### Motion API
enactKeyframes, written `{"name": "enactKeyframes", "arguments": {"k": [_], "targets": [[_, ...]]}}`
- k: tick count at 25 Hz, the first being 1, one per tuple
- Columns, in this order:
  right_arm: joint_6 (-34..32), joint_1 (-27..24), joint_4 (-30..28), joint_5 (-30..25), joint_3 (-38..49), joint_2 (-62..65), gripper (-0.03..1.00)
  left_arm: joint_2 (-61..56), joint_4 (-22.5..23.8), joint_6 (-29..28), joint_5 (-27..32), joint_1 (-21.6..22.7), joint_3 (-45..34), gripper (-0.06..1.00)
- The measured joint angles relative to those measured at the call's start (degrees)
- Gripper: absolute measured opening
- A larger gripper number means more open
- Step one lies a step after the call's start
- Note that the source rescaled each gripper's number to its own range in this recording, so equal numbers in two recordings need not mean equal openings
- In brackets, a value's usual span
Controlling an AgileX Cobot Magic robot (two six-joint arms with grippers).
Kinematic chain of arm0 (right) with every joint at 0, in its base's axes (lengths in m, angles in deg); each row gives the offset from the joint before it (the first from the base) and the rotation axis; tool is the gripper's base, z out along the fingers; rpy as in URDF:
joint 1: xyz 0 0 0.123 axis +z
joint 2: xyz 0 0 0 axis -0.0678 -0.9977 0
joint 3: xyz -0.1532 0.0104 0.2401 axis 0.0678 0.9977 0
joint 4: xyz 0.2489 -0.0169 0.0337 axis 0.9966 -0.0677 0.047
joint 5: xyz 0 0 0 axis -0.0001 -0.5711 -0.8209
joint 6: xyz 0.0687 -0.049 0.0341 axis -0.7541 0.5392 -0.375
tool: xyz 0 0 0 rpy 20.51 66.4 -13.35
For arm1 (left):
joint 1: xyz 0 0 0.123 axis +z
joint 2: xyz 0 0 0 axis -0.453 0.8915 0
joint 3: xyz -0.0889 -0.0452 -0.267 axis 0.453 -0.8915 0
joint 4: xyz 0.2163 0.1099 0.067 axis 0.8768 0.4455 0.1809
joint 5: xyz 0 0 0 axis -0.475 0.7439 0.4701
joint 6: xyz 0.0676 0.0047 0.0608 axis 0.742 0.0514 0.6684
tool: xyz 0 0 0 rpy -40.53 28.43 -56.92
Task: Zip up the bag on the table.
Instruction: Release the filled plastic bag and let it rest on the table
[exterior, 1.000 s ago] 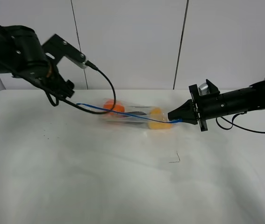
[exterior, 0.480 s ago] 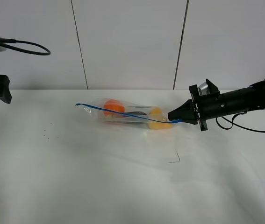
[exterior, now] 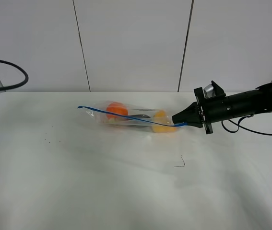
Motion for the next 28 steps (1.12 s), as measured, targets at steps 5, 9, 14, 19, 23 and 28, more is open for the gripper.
{"name": "enactKeyframes", "arguments": {"k": [5, 9, 14, 19, 23, 28], "targets": [[0.2, 0.0, 0.4, 0.1, 0.0, 0.0, 0.00, -10.9, -1.6, 0.7, 0.6, 0.0, -6.8, 1.00], [0.3, 0.0, 0.6, 0.1, 0.0, 0.0, 0.00, -18.3, -5.9, 4.0, 2.7, 0.0, -11.5, 1.00], [0.3, 0.0, 0.6, 0.1, 0.0, 0.0, 0.00, -27.4, -10.6, 7.2, 3.8, 0.0, -15.6, 1.00], [0.3, 0.0, 0.6, 0.1, 0.0, 0.0, 0.00, -34.9, -11.6, 7.8, 8.3, 0.0, -16.3, 1.00], [0.4, 0.0, 0.7, 0.2, 0.0, 0.0, 0.00, -40.8, -12.1, 8.0, 9.7, 0.0, -17.1, 1.00], [0.5, 0.0, 0.7, 0.2, 0.0, 0.0, 0.00, -48.6, -12.2, 8.0, 11.4, 0.0, -18.6, 1.00]]}}
